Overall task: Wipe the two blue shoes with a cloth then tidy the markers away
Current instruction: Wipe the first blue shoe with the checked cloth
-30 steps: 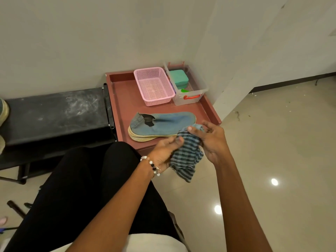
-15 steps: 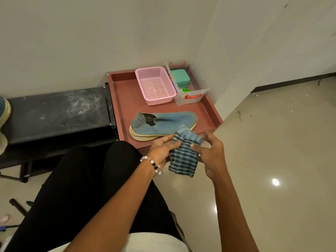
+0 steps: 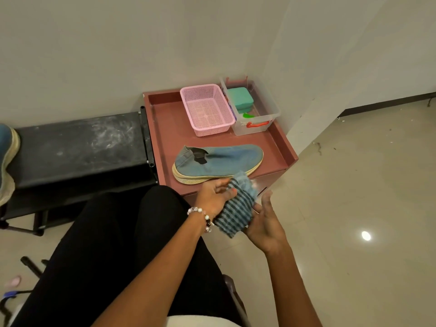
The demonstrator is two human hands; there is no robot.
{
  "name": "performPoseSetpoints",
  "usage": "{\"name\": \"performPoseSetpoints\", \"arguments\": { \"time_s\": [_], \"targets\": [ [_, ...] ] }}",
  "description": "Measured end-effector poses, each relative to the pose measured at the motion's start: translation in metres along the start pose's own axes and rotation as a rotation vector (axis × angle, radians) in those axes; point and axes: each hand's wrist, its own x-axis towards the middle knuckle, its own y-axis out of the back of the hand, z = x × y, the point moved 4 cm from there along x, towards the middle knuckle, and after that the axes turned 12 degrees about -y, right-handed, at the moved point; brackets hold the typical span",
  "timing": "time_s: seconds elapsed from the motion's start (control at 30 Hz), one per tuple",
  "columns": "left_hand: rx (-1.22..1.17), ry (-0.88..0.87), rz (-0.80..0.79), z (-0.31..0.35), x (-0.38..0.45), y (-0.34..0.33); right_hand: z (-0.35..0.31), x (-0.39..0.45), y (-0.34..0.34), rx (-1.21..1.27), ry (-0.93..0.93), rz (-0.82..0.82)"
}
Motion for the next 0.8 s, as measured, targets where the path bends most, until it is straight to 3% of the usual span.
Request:
{"name": "performPoseSetpoints", "arguments": {
  "time_s": [0.07, 0.17, 0.27, 0.37, 0.47, 0.53, 0.6, 0.8],
  "targets": [
    [0.281, -0.112, -0.02, 0.0, 0.006, 0.0, -0.009, 0.004, -0.002, -0.053, 0.022, 0.086],
    [0.574, -0.222, 0.159, 0.008, 0.016, 0.012, -0.022, 0.016, 0.001, 0.006, -0.005, 0.222],
    [0.891, -0.343, 0.182, 0.01, 0.033, 0.024, -0.05, 0.027, -0.003, 0.075, 0.139, 0.324],
    [1.192, -0.379, -0.062, -0.003, 0.054, 0.026, -0.081, 0.035, -0.019, -0.116, 0.49, 0.497],
    [1.478, -0.272, -0.199, -0.017, 0.061, 0.026, -0.094, 0.045, -0.054, -0.713, 1.016, 0.693],
    [1.56, -0.215, -0.22, -0.021, 0.061, 0.025, -0.083, 0.079, -0.071, -1.045, 1.075, 0.632],
    [1.578, -0.195, -0.24, -0.023, 0.06, 0.021, -0.063, 0.116, -0.075, -1.328, 0.977, 0.545],
    [1.597, -0.113, -0.327, -0.026, 0.062, 0.02, -0.067, 0.129, -0.059, -1.846, 1.022, 0.306]
  ]
}}
